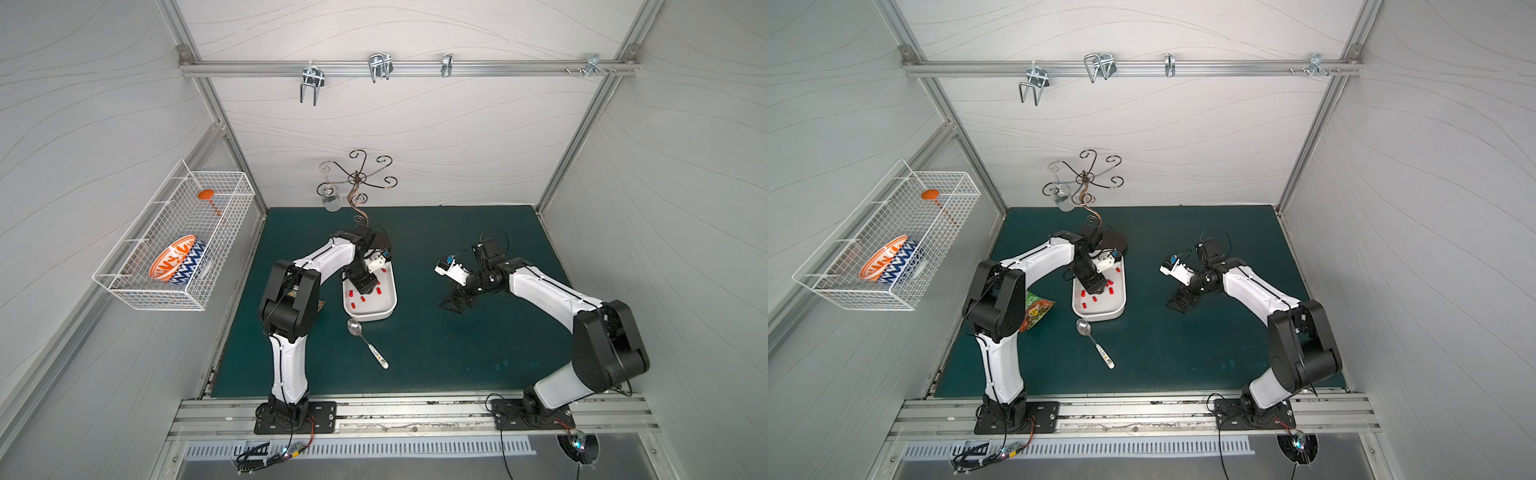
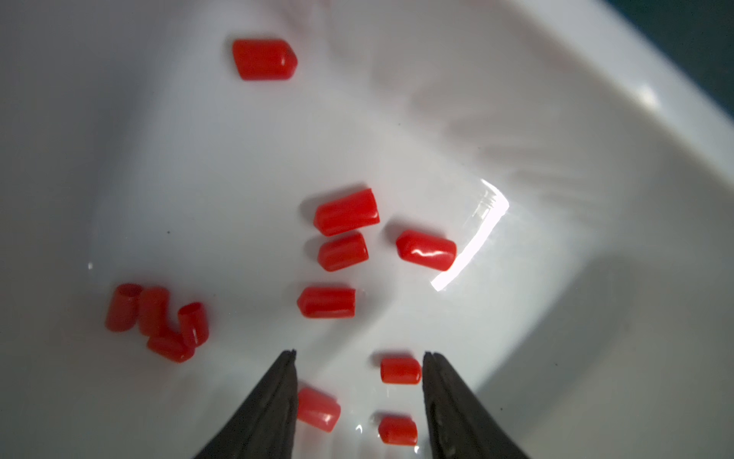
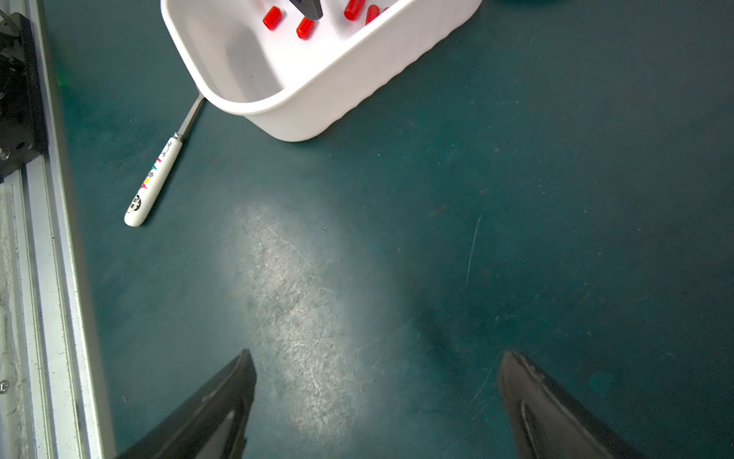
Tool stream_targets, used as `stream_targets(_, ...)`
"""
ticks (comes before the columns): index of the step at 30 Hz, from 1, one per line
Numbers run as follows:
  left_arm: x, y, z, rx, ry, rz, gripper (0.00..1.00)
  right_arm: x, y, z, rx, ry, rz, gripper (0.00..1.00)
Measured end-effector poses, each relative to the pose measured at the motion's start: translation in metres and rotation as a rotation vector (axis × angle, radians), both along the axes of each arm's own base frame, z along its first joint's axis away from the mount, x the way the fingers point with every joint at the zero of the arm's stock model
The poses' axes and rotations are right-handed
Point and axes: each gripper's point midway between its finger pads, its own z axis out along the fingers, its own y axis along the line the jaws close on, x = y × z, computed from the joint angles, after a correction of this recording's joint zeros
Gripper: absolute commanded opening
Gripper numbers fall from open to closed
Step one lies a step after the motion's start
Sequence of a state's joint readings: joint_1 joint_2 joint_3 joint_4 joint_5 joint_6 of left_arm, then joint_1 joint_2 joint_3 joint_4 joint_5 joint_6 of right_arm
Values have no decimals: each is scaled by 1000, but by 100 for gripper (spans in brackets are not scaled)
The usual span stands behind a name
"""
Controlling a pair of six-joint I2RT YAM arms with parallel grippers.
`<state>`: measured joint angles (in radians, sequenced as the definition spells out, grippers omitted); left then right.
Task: Take the screw protection sleeves out of the storage box
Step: Pick up the screw protection sleeve from the storage box.
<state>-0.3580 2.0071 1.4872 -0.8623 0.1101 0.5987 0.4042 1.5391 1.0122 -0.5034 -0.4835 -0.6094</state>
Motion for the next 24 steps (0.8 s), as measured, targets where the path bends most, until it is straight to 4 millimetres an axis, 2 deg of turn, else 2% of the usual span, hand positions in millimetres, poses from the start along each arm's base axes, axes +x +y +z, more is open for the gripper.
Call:
stream_targets(11, 7, 1, -20, 24, 4, 2, 49, -1, 1, -2, 3, 11, 3, 99)
stream_targets(24, 17, -2, -21, 15, -34, 13, 33, -1, 1, -2, 3, 13, 3, 99)
